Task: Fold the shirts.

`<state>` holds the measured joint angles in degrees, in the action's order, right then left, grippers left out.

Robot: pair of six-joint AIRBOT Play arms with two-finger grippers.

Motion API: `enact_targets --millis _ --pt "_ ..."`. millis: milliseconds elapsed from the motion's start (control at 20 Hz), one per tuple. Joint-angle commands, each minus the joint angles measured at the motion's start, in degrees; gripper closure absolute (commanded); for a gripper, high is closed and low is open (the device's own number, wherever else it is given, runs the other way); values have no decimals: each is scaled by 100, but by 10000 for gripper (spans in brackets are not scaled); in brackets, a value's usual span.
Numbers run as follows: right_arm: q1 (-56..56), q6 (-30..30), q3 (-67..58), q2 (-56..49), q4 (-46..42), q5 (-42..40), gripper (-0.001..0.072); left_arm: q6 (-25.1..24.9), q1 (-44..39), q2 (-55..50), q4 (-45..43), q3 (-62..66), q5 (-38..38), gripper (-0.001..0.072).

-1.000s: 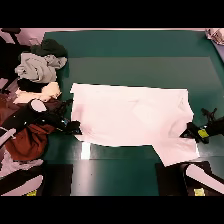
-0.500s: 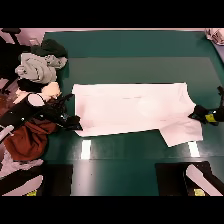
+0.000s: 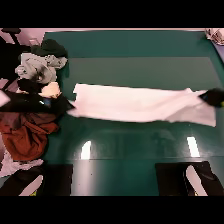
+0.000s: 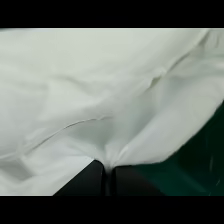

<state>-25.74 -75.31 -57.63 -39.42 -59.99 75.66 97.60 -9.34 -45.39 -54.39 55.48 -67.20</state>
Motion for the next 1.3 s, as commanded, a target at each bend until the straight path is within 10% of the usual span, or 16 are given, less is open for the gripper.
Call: enact_targets --millis 0,200,500,950,1250 --pt "114 179 -1812 494 -149 -385 689 1150 -2 573 -1204 1829 387 685" --pt "238 192 -4841 -437 -103 -251 688 1663 -2 229 -2194 4671 223 685" --pt "1307 72 -8205 -1578 -162 273 688 1899 -2 4 -1215 6083 57 686" --pt "1624 -378 -5574 258 -798 -1777 690 1945 -2 -35 -815 6052 -570 686" --pt "1613 -1869 -3851 -1325 -1019 -258 690 1714 -2 -811 -2072 3174 -350 684"
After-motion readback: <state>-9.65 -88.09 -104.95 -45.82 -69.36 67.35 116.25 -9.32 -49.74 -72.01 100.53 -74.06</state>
